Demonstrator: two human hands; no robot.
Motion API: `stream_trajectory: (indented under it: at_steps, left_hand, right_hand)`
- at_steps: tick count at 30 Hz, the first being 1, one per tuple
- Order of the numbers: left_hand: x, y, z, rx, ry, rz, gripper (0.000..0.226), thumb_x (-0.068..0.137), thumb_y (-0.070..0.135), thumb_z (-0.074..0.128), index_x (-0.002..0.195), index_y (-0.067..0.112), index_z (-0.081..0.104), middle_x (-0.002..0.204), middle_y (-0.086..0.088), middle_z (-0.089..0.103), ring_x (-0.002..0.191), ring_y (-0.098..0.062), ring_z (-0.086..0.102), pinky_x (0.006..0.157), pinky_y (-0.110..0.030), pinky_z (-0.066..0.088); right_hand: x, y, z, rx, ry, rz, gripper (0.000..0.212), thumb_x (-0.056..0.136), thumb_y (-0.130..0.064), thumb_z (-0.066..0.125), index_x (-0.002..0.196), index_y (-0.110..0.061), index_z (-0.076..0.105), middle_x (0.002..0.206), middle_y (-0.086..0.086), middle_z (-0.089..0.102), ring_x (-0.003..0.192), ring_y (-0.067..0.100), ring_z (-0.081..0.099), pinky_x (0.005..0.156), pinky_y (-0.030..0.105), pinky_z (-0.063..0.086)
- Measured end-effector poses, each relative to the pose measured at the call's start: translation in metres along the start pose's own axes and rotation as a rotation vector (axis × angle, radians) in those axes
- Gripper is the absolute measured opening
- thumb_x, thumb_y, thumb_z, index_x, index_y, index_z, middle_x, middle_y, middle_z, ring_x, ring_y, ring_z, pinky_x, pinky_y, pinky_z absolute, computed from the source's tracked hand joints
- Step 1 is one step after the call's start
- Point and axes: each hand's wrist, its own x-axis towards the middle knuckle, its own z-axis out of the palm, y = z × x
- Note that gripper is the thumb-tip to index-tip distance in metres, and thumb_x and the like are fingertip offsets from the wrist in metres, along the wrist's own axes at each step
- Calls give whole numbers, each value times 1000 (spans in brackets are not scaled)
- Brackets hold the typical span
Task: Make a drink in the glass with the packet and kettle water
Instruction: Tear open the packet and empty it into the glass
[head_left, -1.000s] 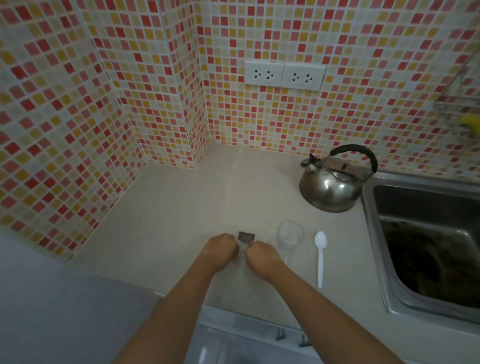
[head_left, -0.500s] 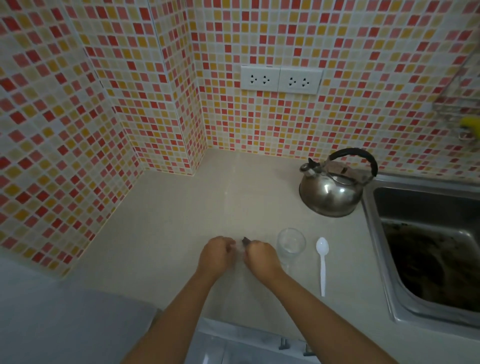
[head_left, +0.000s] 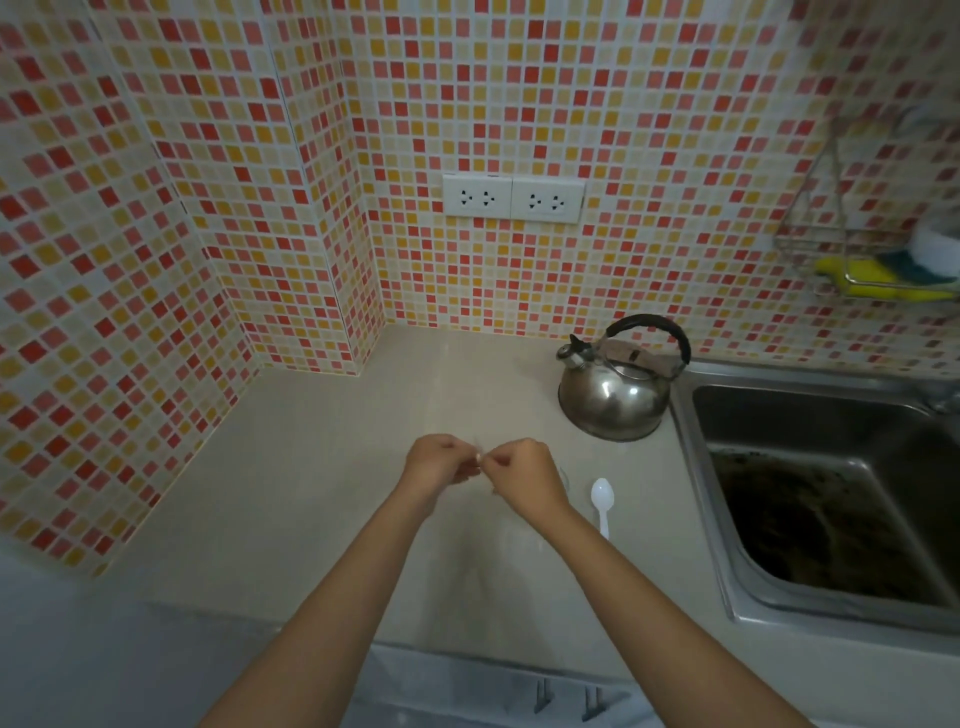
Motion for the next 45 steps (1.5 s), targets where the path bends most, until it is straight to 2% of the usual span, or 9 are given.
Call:
stream_trajectory:
  at_steps: [7, 12, 19, 25, 29, 32, 36, 39, 45]
  left_hand:
    - [-11, 18, 29, 57, -125, 114, 27, 80, -14, 59, 63, 7, 62, 55, -7, 62, 44, -5, 60, 53, -12, 52]
    - [-14, 28, 51, 193, -117, 212, 11, 78, -8, 66, 74, 2, 66, 62, -11, 60, 55, -14, 57, 53, -14, 51]
    - [-20, 31, 64, 315, -144, 271, 4, 81, -4, 63, 83, -2, 66, 76, -19, 66, 58, -16, 61, 58, -18, 56]
    - [-22, 28, 69, 633, 19, 402, 6, 80, 9, 67, 75, 10, 64, 72, -2, 62, 71, -21, 60, 65, -31, 49]
    - [-23, 24, 74, 930, 75, 646, 28, 84, 22, 63, 112, 20, 65, 103, -2, 68, 96, -21, 61, 68, -30, 48]
    - [-21, 21, 70, 907, -79, 814, 39, 89, 19, 58, 127, 25, 62, 127, 3, 63, 116, -17, 52, 89, -29, 47]
    - [-18, 14, 63, 794, -177, 834, 44, 83, 41, 64, 126, 29, 61, 121, 6, 67, 110, -10, 57, 90, -22, 45]
    - [-17, 7, 63, 805, -169, 825, 69, 73, 50, 75, 134, 27, 53, 128, 6, 62, 115, -11, 55, 91, -17, 38]
    - [-13, 1, 66, 714, -77, 878, 59, 77, 36, 76, 132, 21, 58, 122, 2, 67, 109, -14, 58, 91, -21, 43]
  right_hand:
    - [-2, 13, -34, 351, 26, 224, 41, 86, -32, 65, 57, -4, 64, 53, 7, 62, 40, 16, 61, 44, 25, 47]
    - [-6, 20, -56, 376, 30, 257, 34, 90, -14, 59, 83, 18, 65, 56, 11, 60, 34, 10, 58, 41, 22, 46]
    - [-9, 23, -72, 151, 29, 206, 21, 84, -3, 55, 69, 6, 66, 57, 13, 61, 42, 18, 62, 47, 26, 50]
    - [-10, 22, -80, -163, 41, 153, 30, 79, -8, 58, 51, -3, 50, 57, 27, 63, 43, 28, 63, 56, 38, 56]
    - [-10, 21, -87, -224, 31, 173, 30, 81, -13, 61, 54, -1, 56, 54, 20, 62, 45, 30, 64, 49, 29, 50]
    - [-6, 17, -98, -150, -38, 278, 23, 83, -15, 61, 69, 3, 67, 55, 10, 61, 41, 19, 58, 49, 25, 47]
    - [-4, 14, -108, -90, -23, 256, 19, 83, -10, 58, 69, 0, 68, 51, 5, 58, 36, 14, 52, 47, 22, 45]
    - [-7, 12, -110, -73, -6, 211, 21, 84, -10, 59, 72, 3, 70, 51, 5, 57, 36, 14, 49, 47, 22, 44]
    - [-6, 10, -113, -45, -25, 225, 18, 82, -11, 61, 77, 3, 71, 55, 6, 59, 39, 16, 48, 49, 24, 44]
